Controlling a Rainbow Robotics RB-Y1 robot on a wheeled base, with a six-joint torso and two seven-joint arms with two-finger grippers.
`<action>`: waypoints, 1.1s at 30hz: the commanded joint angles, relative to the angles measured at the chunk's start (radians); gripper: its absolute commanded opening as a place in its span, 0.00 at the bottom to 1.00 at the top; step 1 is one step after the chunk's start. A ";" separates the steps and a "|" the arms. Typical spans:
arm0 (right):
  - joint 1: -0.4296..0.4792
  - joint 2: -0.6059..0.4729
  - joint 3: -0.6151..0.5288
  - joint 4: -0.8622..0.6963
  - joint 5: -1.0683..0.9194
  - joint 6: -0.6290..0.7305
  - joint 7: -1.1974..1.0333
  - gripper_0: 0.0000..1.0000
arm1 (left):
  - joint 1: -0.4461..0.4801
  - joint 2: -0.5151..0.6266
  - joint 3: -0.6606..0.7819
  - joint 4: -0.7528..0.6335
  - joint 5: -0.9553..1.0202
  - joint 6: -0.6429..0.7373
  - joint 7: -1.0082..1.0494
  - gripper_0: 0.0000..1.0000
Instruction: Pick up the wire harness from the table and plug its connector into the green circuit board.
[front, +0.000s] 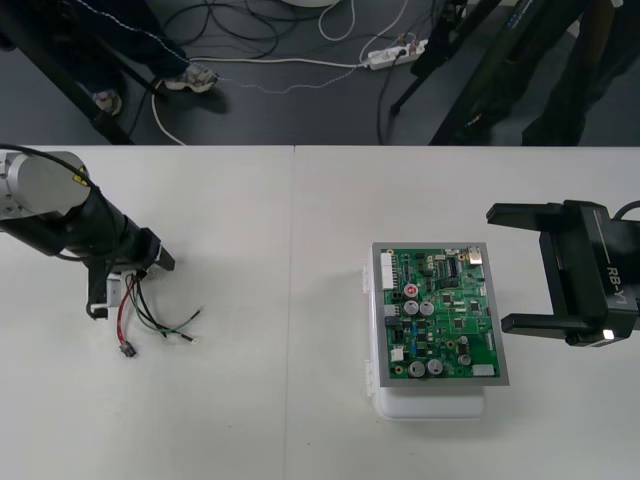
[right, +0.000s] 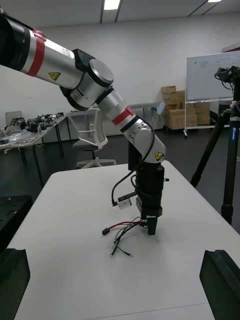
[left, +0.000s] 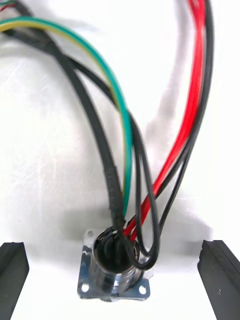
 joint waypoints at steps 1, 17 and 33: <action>-0.018 -0.024 0.017 -0.009 -0.010 0.001 -0.034 1.00 | 0.006 -0.016 0.026 0.014 -0.016 0.033 -0.137 1.00; -0.018 -0.024 0.017 -0.009 -0.010 0.001 -0.034 1.00 | 0.008 -0.027 0.025 0.013 -0.026 0.033 -0.137 1.00; -0.018 -0.024 0.017 -0.009 -0.010 0.001 -0.034 1.00 | 0.015 -0.027 0.025 0.016 -0.036 0.060 -0.136 0.83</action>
